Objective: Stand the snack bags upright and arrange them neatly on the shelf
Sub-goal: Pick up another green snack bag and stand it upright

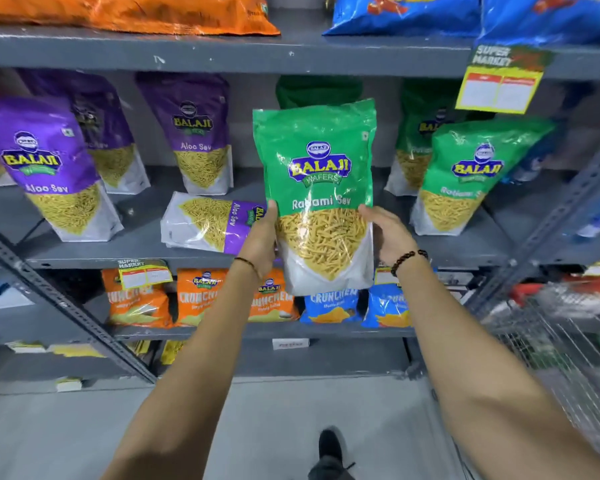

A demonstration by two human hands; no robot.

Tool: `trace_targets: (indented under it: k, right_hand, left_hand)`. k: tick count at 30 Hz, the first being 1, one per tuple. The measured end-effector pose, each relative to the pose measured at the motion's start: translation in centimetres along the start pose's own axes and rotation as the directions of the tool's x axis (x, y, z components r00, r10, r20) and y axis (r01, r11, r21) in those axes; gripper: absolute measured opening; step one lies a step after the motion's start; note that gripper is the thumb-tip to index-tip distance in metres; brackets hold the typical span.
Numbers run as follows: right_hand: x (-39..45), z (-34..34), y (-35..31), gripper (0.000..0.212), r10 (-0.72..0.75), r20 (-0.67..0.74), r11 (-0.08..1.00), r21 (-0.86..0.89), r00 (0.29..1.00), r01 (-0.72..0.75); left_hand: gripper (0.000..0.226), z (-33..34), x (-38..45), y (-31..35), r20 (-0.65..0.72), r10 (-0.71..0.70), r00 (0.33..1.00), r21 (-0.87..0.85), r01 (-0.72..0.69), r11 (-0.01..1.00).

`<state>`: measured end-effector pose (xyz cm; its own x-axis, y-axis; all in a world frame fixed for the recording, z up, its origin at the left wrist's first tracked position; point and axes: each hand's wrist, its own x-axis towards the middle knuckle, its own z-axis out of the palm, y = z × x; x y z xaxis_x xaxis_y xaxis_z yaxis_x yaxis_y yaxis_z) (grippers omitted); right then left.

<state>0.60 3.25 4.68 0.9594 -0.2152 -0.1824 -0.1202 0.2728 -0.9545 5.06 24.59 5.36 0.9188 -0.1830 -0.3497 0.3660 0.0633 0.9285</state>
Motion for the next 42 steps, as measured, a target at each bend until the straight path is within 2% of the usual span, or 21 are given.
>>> trace_targets:
  k: [4,5,7,13,16,18,22,26,30,32,34,37,39,42]
  right_hand:
    - [-2.5,-0.5,-1.5,0.019,-0.002,-0.023,0.994,0.106,1.0,0.005]
    - [-2.8,-0.6,-1.8,0.022,0.0,-0.025,0.991,0.134,1.0,0.003]
    - [-3.5,-0.9,-2.2,0.014,-0.031,-0.004,0.99,0.141,1.0,0.031]
    - [-3.9,-1.3,-2.9,0.009,-0.083,0.098,0.988,0.141,0.992,0.069]
    - [-3.2,-1.6,-2.7,0.022,-0.069,0.126,0.99,0.129,0.99,0.052]
    - [-2.5,-1.8,-2.7,0.015,-0.066,0.134,0.994,0.091,0.989,0.054]
    - [0.0,-2.5,-2.5,0.027,-0.056,0.047,0.998,0.007,0.997,0.056]
    - [3.5,-3.3,-2.5,0.021,-0.06,-0.033,0.997,-0.039,0.998,0.059]
    - [6.8,-3.8,-2.7,0.025,-0.066,-0.153,0.998,0.013,0.986,0.069]
    - [8.0,-4.2,-2.4,0.024,-0.07,-0.17,0.997,0.019,0.983,0.074]
    - [8.8,-4.5,-1.8,0.009,-0.056,-0.199,0.998,0.028,0.978,0.063]
    - [9.3,-4.6,-1.4,0.04,-0.036,-0.235,0.996,0.07,0.971,0.054]
    - [9.5,-4.5,-1.4,0.035,-0.025,-0.262,0.996,0.075,0.965,0.046]
    - [9.7,-4.6,-1.1,0.013,-0.009,-0.28,0.997,0.075,0.96,0.032]
  left_hand:
    - [0.045,-0.9,-3.6,2.0,0.096,0.101,0.99,0.068,-0.108,0.992]
    - [0.051,-1.0,-4.2,2.3,0.12,0.126,0.985,0.089,-0.137,0.987]
    - [0.061,-1.2,-5.1,2.7,0.149,0.163,0.975,0.1,-0.179,0.979]
    - [0.045,-1.0,-4.1,2.9,0.237,0.147,0.96,0.085,-0.171,0.982]
    - [0.041,-0.7,-2.7,2.8,0.239,0.133,0.962,0.088,-0.158,0.984]
    - [0.038,-0.3,-1.6,2.6,0.249,0.111,0.962,0.043,-0.125,0.991]
    - [0.037,1.0,1.8,2.1,0.286,0.134,0.949,-0.09,-0.113,0.989]
    - [0.024,2.8,5.6,3.1,0.188,0.205,0.96,-0.014,-0.206,0.978]
    - [0.024,4.7,9.9,3.9,0.17,0.222,0.96,0.036,-0.231,0.972]
    - [0.023,5.4,11.4,3.8,0.163,0.223,0.961,0.045,-0.233,0.971]
    - [0.027,5.8,12.5,3.4,0.144,0.218,0.965,0.073,-0.23,0.97]
    - [0.017,5.9,13.4,2.7,0.108,0.226,0.968,0.1,-0.237,0.966]
    - [0.017,5.8,13.9,2.5,0.107,0.236,0.966,0.104,-0.247,0.963]
    - [0.021,5.5,14.1,2.4,0.138,0.261,0.956,0.135,-0.279,0.951]
